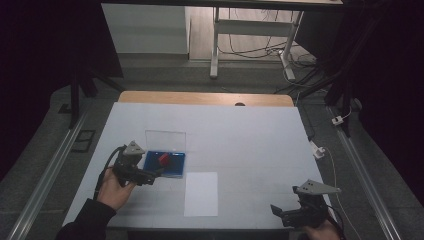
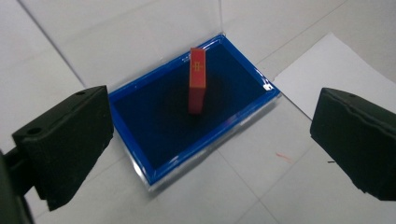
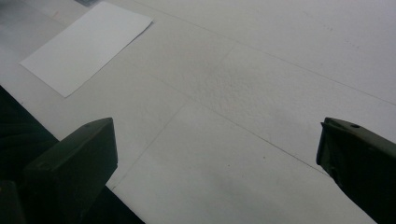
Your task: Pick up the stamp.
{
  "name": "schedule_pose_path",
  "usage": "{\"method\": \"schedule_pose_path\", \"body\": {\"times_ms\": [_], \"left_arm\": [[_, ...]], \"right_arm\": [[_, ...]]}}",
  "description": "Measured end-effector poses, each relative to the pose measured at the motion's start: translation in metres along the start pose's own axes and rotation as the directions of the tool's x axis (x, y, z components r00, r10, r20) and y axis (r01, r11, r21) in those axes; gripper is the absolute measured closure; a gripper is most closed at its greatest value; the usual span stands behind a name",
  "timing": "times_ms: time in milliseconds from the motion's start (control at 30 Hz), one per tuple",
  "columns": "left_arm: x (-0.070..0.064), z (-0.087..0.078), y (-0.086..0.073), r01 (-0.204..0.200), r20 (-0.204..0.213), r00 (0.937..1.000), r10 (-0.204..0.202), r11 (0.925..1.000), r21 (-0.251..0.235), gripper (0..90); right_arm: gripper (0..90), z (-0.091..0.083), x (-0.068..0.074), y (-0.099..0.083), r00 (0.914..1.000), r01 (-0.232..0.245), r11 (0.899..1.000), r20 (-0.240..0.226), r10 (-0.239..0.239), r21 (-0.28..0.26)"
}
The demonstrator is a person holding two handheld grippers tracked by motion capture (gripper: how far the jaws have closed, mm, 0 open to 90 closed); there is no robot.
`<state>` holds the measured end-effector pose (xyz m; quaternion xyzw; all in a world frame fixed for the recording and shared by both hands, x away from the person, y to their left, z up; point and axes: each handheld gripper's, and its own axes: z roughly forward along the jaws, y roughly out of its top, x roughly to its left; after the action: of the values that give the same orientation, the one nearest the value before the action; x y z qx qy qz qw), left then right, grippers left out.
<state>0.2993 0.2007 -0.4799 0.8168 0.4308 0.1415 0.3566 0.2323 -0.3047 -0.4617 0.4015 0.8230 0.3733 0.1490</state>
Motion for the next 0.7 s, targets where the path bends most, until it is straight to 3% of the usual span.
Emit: {"method": "schedule_pose_path", "body": {"times_ms": [267, 567, 700], "left_arm": [[-0.001, 0.017, 0.01, -0.054, -0.002, 0.9985, 0.054, 0.9982, 0.026, 0.0], [0.001, 0.039, 0.019, -0.077, 0.027, 0.9968, 0.075, 0.9944, 0.073, 0.1], [0.002, 0.042, 0.02, -0.089, 0.003, 0.996, 0.089, 0.991, 0.099, 7.3]], "right_arm": [[0.0, 0.001, 0.001, 0.0, 0.9999, 0.016, 1.0, -0.003, -0.016, 0.01], [0.0, 0.002, 0.002, 0.0, 0.9997, 0.023, 1.0, -0.008, -0.022, 0.019], [0.0, 0.002, 0.002, 0.001, 0.9996, 0.027, 0.999, -0.01, -0.026, 0.023]]}}
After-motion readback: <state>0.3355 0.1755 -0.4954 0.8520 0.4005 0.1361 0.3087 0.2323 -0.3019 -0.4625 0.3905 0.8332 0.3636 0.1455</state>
